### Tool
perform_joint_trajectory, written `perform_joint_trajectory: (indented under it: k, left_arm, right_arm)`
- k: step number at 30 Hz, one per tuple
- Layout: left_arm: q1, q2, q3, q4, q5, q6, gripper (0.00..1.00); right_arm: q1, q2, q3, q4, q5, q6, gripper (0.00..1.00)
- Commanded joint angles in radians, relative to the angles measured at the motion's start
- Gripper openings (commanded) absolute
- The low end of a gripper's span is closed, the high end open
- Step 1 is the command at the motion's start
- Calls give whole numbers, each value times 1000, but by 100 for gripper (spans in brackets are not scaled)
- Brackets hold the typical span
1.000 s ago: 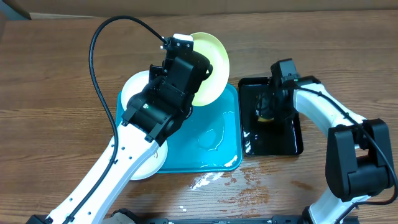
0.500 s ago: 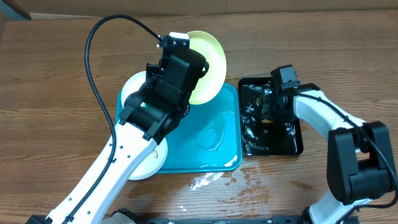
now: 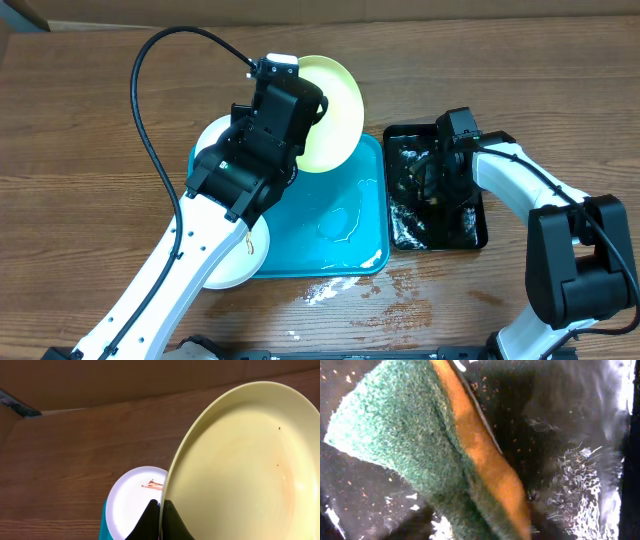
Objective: Clean dirty plates on tray and stack at the side
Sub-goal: 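Lift yellow plate with left gripper and tilt it upward, then carry yellow plate left off the tray and set it on table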
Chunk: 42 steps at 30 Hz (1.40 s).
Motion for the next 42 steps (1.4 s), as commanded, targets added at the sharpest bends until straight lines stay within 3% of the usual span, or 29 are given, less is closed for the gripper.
perform_joint_trajectory:
  k: [1,2,5,7,8,9,10,11,16,17,18,19,21,22,23,24,26,35,39,42]
  left_arm:
    - [7,-15,27,1,11,-22,4]
    - [9,-15,27,1,11,-22,4]
    - [11,-15,27,0,11,-22,4]
    - [11,-15,27,0,11,-22,4]
    - [11,-15,27,0,11,-22,4]
    - [11,-15,27,-1,11,-22,4]
    - [11,-15,27,0,11,-22,4]
    - [11,-15,27,0,11,-22,4]
    - [12,-15,27,-1,11,-22,4]
    - [12,-15,27,-3,11,-22,4]
    - [12,-15,27,-5,12,-22,4]
    - [12,-15,27,-8,12,-22,4]
    - [12,-15,27,-12,12,-22,4]
    - [12,-15,27,-12,12,-22,4]
    - [12,-15,27,-12,12,-22,4]
    - [12,-15,27,-11,12,-22,4]
    - [12,-15,27,-11,11,-22,4]
    - [41,-15,27,-20,32,-23,4]
    - [117,-15,27,-16,124,-42,4]
    - [254,-15,27,-16,272,-71,4]
  right_arm:
    - [3,2,22,-13,1,5,62]
    - [3,2,31,-21,1,5,56]
    - [3,2,65,-41,1,5,4]
    - [3,2,74,-51,1,5,4]
    - [3,2,74,-56,1,6,21]
    - [3,2,74,-60,1,6,52]
    - [3,2,74,-63,1,6,66]
    - [3,2,75,-62,1,6,71]
    - [3,2,112,-86,1,5,60]
    - [3,2,121,-96,1,5,43]
    - [3,2,125,-99,1,5,13]
    - [3,2,125,-101,1,5,4]
    - [3,3,122,-105,1,5,4]
    - [3,3,120,-100,1,5,27]
    - [3,3,119,-95,1,5,55]
    - [3,3,119,-84,2,5,69]
    - [3,2,127,-75,2,5,82]
    - [3,2,160,-85,1,5,89]
    - [3,2,160,-89,1,5,90]
    - [3,2,160,-89,1,5,90]
